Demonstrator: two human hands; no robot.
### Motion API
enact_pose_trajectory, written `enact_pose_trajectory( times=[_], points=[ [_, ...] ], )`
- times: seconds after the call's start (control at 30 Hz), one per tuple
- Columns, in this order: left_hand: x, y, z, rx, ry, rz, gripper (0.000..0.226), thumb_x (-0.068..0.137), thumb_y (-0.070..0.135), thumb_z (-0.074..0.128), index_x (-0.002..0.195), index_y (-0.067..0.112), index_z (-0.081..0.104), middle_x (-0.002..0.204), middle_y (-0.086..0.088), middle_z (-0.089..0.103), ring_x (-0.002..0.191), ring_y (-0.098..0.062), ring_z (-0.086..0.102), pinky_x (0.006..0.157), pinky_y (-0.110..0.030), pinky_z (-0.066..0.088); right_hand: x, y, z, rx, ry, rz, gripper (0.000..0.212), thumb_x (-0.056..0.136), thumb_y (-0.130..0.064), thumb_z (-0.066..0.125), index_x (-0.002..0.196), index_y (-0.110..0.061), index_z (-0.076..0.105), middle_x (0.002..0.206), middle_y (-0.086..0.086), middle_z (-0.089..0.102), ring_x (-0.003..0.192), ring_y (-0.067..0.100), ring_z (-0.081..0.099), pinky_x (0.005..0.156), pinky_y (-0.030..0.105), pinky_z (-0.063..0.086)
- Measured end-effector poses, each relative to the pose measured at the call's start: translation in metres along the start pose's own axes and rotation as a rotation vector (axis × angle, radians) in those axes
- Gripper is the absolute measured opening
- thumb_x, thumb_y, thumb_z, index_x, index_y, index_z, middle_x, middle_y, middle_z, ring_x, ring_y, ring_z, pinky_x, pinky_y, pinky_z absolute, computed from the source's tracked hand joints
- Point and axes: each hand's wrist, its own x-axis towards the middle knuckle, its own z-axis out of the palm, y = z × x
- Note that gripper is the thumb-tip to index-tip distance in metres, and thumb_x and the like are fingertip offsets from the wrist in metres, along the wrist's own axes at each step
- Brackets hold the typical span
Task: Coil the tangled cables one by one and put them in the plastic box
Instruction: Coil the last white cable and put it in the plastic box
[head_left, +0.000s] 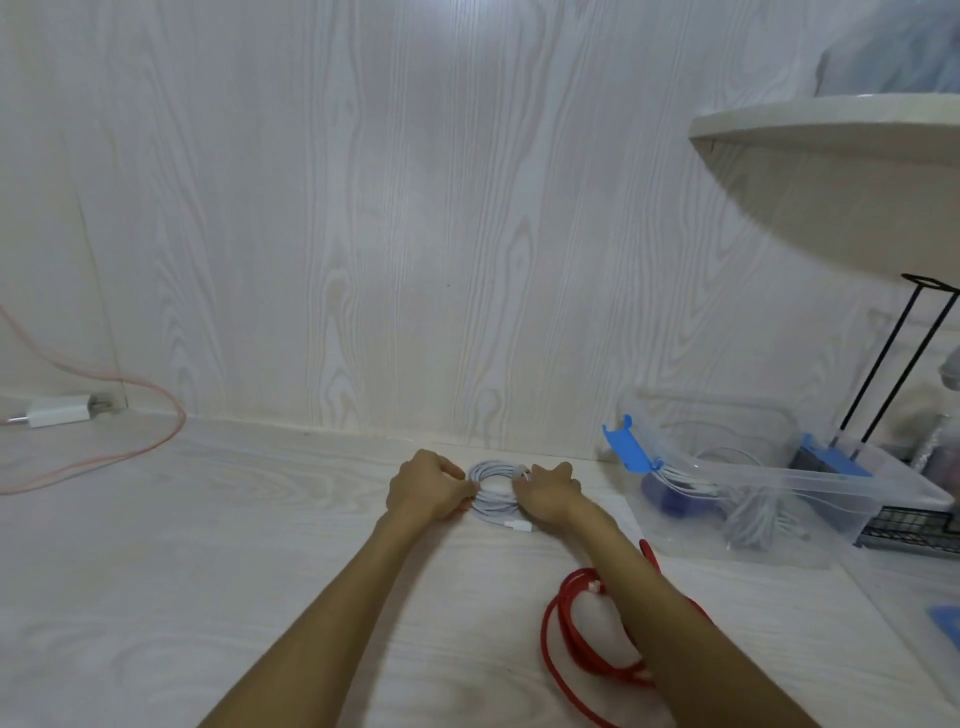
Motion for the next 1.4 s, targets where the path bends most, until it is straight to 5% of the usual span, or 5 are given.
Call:
enact_pose_trajectory(
  times=[0.1, 0.33, 0.83, 1.2, 1.4],
  points=[
    [-0.006, 0.009, -0.007, 0.049, -0.095, 0.003, 0.022, 0.078, 0.041, 0.072, 0.091, 0.024, 0.069, 0.081, 0.004, 0.072, 0.081, -0.016, 0.070, 0.080, -0.029, 0.054, -0.017, -0.004, -0.024, -0.010, -0.104, -0.011, 0.067, 0.100, -0.046, 0.024, 0.151, -0.008, 0.001, 0.157, 0.017, -0.004, 0.142, 0.035, 0.015, 0.115, 0.042, 0.022],
    [-0.021, 0.033, -0.025, 0.165, -0.196, -0.010, 0.051, 0.084, 0.029, 0.064, 0.131, 0.014, 0.050, 0.110, -0.006, 0.068, 0.090, -0.020, 0.068, 0.075, -0.033, 0.058, -0.092, 0.003, -0.086, -0.119, -0.354, -0.223, 0.043, 0.101, -0.028, 0.038, 0.141, -0.012, 0.040, 0.143, 0.006, 0.041, 0.127, 0.024, 0.045, 0.099, 0.033, 0.044],
    [-0.063, 0.067, -0.031, 0.377, -0.114, 0.223, 0.042, 0.091, 0.007, 0.045, 0.129, 0.021, 0.053, 0.135, -0.001, 0.053, 0.121, -0.023, 0.050, 0.095, -0.035, 0.041, -0.127, 0.064, -0.098, -0.202, -0.074, -0.129, 0.035, 0.099, -0.024, 0.043, 0.123, -0.003, 0.056, 0.124, 0.011, 0.060, 0.104, 0.024, 0.062, 0.080, 0.032, 0.054],
    [-0.006, 0.040, 0.012, 0.314, -0.247, -0.150, 0.078, 0.097, 0.057, 0.006, 0.138, 0.003, 0.043, 0.144, -0.019, 0.042, 0.136, -0.034, 0.033, 0.113, -0.039, 0.021, -0.027, -0.011, -0.033, 0.047, -0.146, -0.211, 0.044, 0.104, -0.023, 0.024, 0.143, -0.005, 0.034, 0.144, 0.015, 0.038, 0.121, 0.022, 0.041, 0.109, 0.038, 0.028],
    [0.004, 0.036, 0.013, 0.000, -0.192, -0.140, 0.027, 0.089, 0.018, 0.060, 0.104, -0.005, 0.061, 0.105, -0.025, 0.062, 0.102, -0.032, 0.060, 0.085, -0.037, 0.047, -0.023, 0.015, -0.010, -0.019, -0.306, -0.295, 0.060, 0.098, -0.016, 0.040, 0.151, -0.017, 0.013, 0.160, 0.004, -0.009, 0.146, 0.025, 0.000, 0.118, 0.035, 0.009]
  ],
)
